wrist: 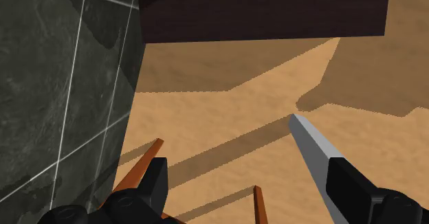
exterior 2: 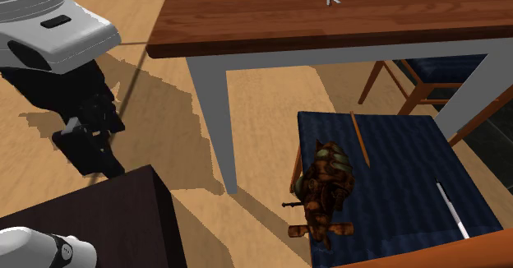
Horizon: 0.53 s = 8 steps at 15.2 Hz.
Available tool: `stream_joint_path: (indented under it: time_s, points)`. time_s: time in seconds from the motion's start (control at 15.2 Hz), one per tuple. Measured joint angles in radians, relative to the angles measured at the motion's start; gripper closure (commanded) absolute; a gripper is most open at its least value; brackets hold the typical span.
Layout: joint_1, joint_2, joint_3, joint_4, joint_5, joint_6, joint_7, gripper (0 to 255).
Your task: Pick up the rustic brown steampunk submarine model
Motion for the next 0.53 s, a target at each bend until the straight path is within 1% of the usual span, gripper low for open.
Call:
stream_joint_path:
  time_s: [0.07,0.13,0.26,0.46,0.53]
  points:
    - [0.000,0.000,0.000,0.000,0.000,0.000,0.000,0]
    - [-0.003,0.000,0.002,-0.013,-0.001,0.021,0.011,0]
    - [-0.013,0.019,0.006,-0.046,-0.009,0.104,0.044,0]
    - [-0.033,0.044,0.017,-0.113,-0.025,0.252,0.109,0]
    - [-0.042,0.058,0.018,-0.119,-0.032,0.294,0.128,0]
